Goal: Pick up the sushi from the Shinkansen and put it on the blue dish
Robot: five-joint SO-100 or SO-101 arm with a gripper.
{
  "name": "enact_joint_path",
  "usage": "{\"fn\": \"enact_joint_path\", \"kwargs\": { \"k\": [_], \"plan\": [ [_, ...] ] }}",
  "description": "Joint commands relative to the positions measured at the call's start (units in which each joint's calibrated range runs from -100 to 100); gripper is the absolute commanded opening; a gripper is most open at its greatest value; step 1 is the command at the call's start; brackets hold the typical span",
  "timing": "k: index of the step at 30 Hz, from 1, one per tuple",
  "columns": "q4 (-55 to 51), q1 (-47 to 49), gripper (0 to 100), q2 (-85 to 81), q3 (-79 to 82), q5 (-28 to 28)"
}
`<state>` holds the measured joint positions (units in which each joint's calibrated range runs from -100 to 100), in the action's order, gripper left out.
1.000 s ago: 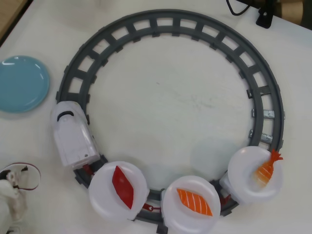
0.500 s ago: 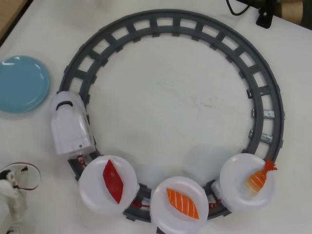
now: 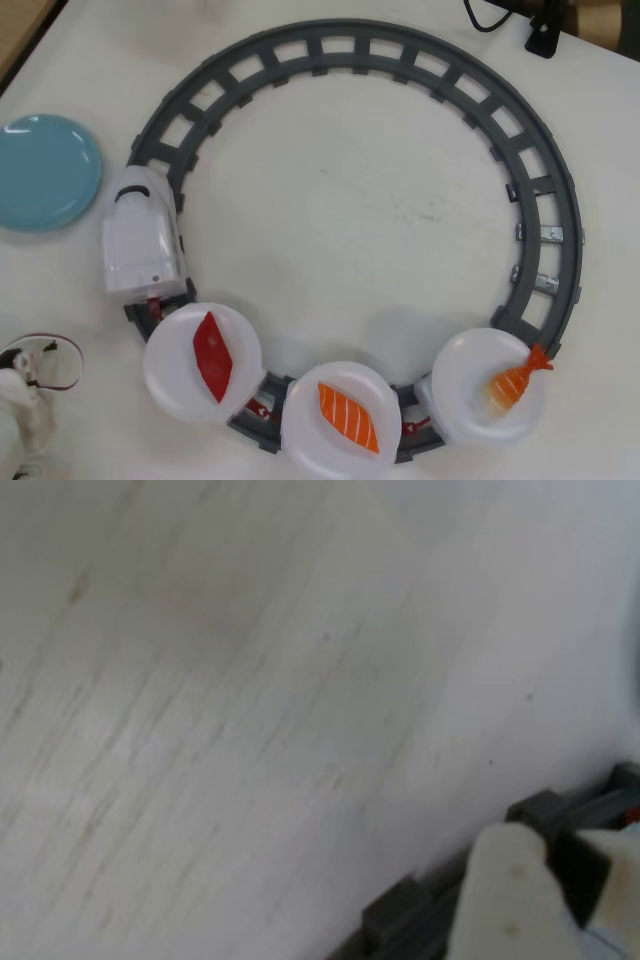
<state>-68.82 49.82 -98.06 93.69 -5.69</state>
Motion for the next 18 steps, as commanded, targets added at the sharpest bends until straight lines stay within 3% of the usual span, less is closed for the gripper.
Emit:
{"fn": "enact_joint_path", "kwargs": {
  "k": [1, 18],
  "plan": [
    [0.08, -0.52, 3, -0.03, 0.36, -0.38],
    [-3.83, 0.01, 5, 0.05, -6.76, -3.57]
  ]
}}
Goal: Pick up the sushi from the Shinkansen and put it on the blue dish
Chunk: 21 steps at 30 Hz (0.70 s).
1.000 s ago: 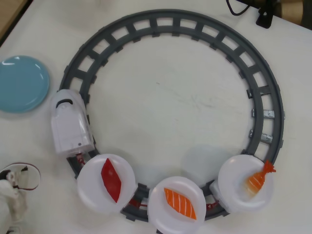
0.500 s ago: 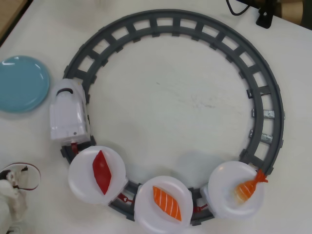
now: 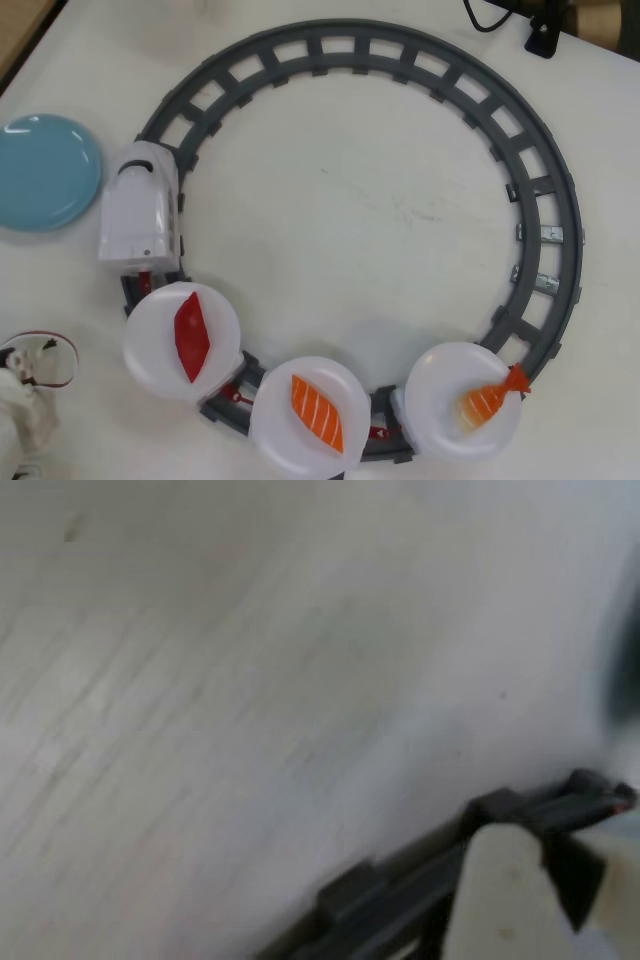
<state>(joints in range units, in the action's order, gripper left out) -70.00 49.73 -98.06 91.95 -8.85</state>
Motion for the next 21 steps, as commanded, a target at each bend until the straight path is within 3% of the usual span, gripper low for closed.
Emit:
{"fn": "enact_joint_path", "kwargs": {
  "k": [1, 5, 14, 21],
  "plan": [
    [-2.91, -0.44, 7, 0.05, -5.74, -0.41],
    [-3.25, -0.44, 13, 0.13, -7.01, -0.41],
    [-3.67, -0.26, 14, 1.38, -12.33, -0.41],
    [-3.16, 0.27, 14, 19.38, -25.94, -0.10]
  ]
}}
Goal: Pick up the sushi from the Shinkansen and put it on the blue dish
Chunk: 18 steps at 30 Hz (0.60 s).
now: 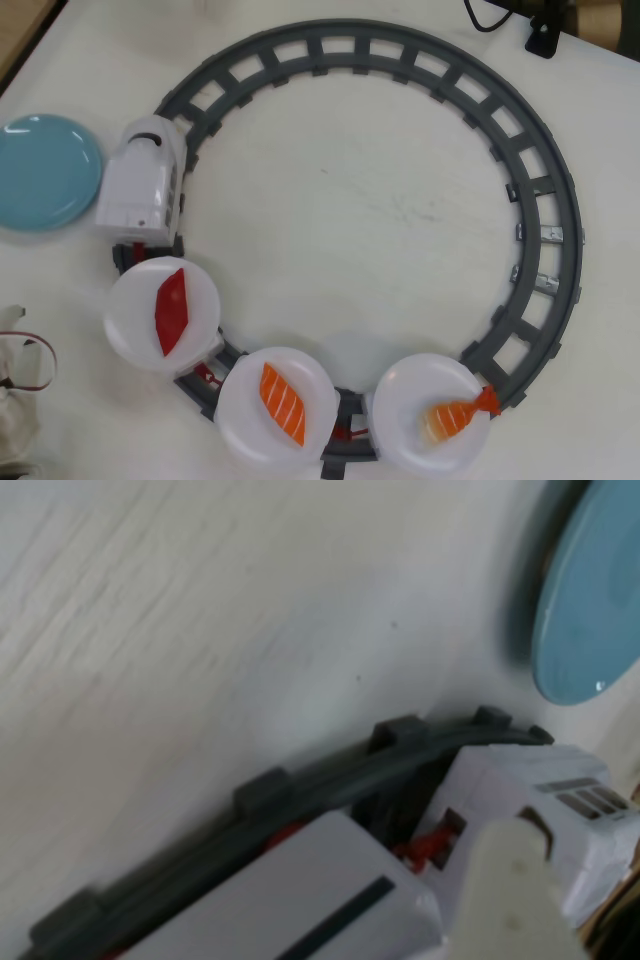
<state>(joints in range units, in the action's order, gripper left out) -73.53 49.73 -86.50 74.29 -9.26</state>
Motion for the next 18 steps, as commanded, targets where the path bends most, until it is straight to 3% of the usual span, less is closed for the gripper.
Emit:
{"fn": "enact_joint_path", "kwargs": {
  "k": [1, 12, 18],
  "plan": [
    [0.37, 0.09, 14, 11.06, -10.90, 0.42],
    [-0.31, -0.61, 14, 40.17, -36.06, 0.47],
    [-7.70, -3.87, 14, 51.37, -50.67, 0.11]
  ]
}}
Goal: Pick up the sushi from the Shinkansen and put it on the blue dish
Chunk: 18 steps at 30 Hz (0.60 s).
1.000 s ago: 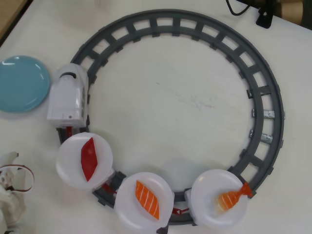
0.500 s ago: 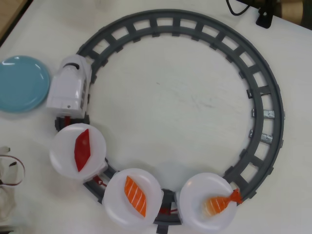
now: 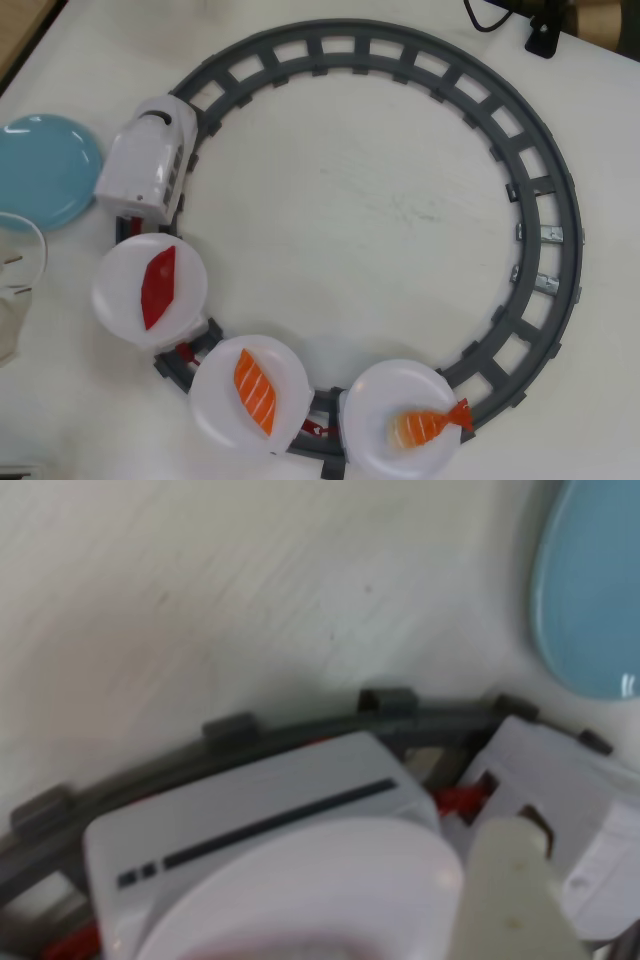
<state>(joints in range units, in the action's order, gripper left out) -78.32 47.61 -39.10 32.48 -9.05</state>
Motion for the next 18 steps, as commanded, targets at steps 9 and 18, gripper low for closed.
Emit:
{"fn": "enact_joint_path", "kwargs": {
  "k": [9, 18],
  "plan": [
    [-12.93, -10.81, 14, 17.65, -26.26, -1.41],
    [-20.83, -17.24, 22, 23.71, -37.44, -2.56]
  ]
}}
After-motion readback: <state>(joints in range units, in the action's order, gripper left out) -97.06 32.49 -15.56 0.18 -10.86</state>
